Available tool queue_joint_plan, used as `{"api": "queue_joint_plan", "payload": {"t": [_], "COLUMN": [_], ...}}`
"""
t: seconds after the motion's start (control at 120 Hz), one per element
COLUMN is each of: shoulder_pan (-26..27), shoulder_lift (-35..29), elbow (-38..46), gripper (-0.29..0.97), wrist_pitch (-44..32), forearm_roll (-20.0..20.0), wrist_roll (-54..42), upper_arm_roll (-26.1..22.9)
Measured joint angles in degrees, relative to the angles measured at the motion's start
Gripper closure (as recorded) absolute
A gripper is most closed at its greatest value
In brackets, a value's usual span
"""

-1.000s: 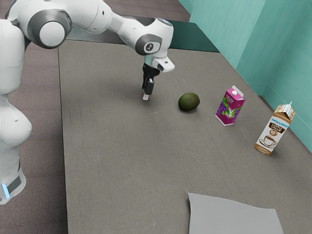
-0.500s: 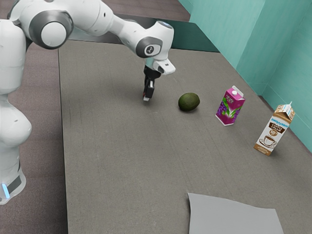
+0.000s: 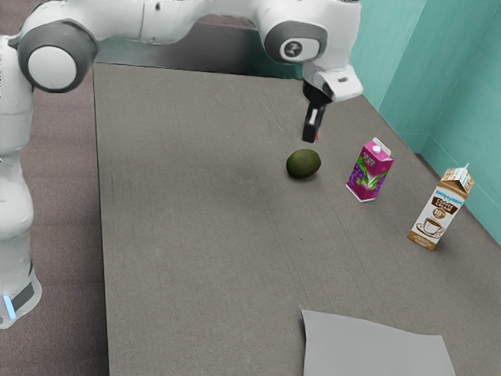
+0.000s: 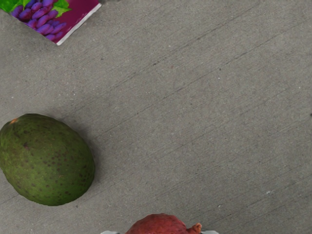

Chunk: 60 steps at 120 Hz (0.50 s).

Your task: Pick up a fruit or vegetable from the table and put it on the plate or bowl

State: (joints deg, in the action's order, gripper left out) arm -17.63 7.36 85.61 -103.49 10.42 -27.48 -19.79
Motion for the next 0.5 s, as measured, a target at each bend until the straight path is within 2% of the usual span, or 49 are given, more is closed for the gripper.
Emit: {"api": "queue_joint_plan", "payload": {"t": [0.058, 0.15, 0.283, 0.4, 0.5], "shoulder_pan": [7.5, 14.5, 18.1, 24.5, 28.6], "shoulder_lift": [2.9, 8.7, 16.9, 24.9, 26.9], "elbow": [-6.1, -12.0, -18.1, -25.9, -28.6], "gripper": [0.52, 0.54, 0.54, 0.54, 0.54], "wrist_pitch": [3.9, 8.1, 11.7, 13.4, 14.2], "forearm_roll": [2.4, 5.1, 10.2, 14.9, 19.0], "wrist_roll": [1.4, 3.6, 6.7, 8.9, 10.9], "upper_arm_roll": [-1.2, -3.6, -12.2, -15.3, -19.2]}}
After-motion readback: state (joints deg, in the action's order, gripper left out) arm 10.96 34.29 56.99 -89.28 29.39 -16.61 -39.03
